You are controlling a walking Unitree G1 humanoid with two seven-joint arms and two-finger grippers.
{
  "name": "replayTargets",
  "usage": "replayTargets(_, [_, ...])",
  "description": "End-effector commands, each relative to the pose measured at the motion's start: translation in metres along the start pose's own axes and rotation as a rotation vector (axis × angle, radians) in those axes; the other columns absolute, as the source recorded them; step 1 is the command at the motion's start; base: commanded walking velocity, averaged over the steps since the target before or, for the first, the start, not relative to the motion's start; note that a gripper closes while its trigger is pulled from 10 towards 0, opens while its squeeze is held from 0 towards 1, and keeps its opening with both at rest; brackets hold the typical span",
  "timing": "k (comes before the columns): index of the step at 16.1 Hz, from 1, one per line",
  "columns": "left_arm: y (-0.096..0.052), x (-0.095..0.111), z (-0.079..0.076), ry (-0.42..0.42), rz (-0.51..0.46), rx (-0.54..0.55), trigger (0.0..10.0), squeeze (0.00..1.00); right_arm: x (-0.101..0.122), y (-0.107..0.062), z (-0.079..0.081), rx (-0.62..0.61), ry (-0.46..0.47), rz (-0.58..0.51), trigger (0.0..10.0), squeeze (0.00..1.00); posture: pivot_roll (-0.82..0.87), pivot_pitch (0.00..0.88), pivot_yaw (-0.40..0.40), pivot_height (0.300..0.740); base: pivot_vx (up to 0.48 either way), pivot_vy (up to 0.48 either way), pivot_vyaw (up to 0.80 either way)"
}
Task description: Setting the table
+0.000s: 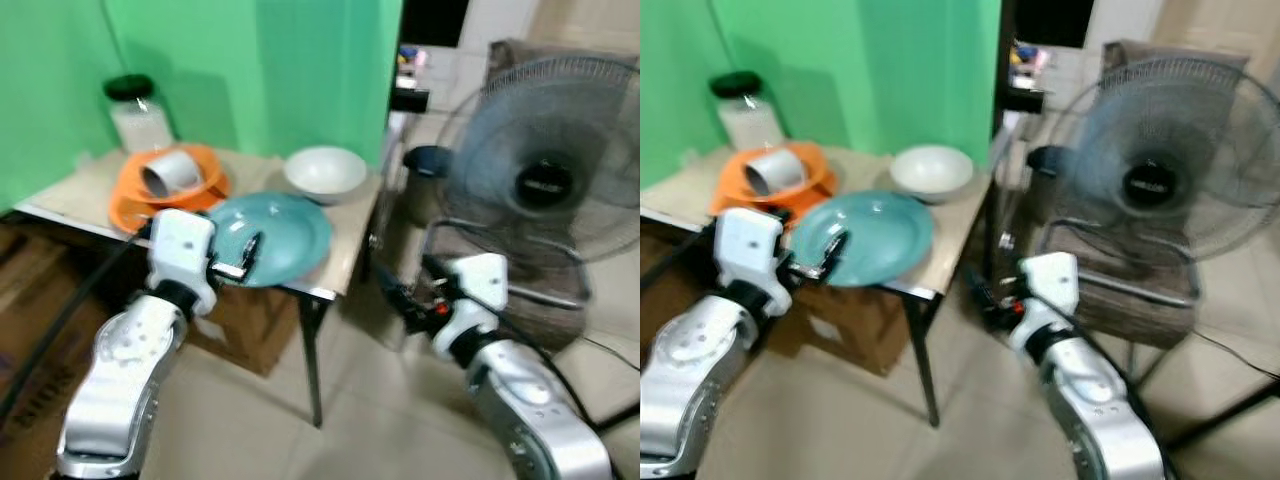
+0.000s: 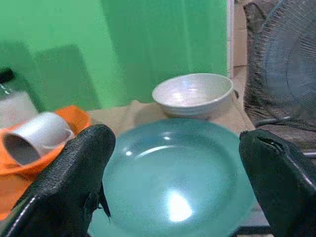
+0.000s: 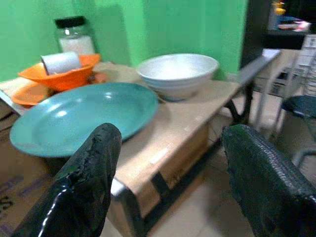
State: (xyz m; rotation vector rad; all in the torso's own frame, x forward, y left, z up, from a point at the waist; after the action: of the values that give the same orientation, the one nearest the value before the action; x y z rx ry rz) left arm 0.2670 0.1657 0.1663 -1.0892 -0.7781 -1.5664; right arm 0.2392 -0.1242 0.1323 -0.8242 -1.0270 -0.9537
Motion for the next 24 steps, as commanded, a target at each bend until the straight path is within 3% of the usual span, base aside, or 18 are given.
replayTargets(1, [-0.001, 0.001, 0.007, 0.014, -0.004, 0.020, 10.0, 0.00, 0.003, 0.004, 0.007, 0.028, -0.001, -0.018, 10.0, 0.00, 0.07, 0.000, 0.022, 0.740, 0.281, 0.000, 0.00])
replayTargets(5, [0.001, 0.002, 0.006, 0.009, -0.012, 0.009, 10.0, 0.00, 0.003, 0.005, 0.005, 0.022, -0.004, -0.016, 10.0, 0.00, 0.06, 0.000, 0.021, 0.740, 0.282, 0.000, 0.00])
replayTargets(8, [0.002, 0.002, 0.005, 0.021, -0.013, 0.001, 10.0, 0.00, 0.001, 0.008, 0.005, 0.019, -0.020, -0.002, 10.0, 0.00, 0.07, 0.000, 0.013, 0.740, 0.285, 0.000, 0.76])
replayTargets(11, [0.002, 0.001, 0.007, 0.036, -0.012, -0.007, 10.0, 0.00, 0.002, 0.011, 0.000, 0.002, 0.031, -0.013, 10.0, 0.00, 0.08, 0.000, 0.010, 0.740, 0.280, 0.000, 0.00])
replayTargets(24, [0.012, 0.001, -0.001, 0.075, -0.034, -0.141, 10.0, 0.00, 0.006, 0.013, -0.010, -0.035, 0.070, -0.010, 10.0, 0.00, 0.06, 0.000, 0.022, 0.740, 0.282, 0.000, -0.06])
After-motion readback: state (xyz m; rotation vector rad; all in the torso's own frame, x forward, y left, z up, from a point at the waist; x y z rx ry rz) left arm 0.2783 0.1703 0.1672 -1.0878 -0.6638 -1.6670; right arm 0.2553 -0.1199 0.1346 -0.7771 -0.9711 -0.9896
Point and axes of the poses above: a point about 5 cm out from each wrist's last joint towards the gripper, its own y axis pointing out of the wrist towards the gripper, its own x axis along the axis of the wrist's last joint, z = x × y, the point moved 1 cm from there along y, pointing out of the wrist towards the gripper, and after that the axes turned 12 degrees about y, right-handed, at the moved point
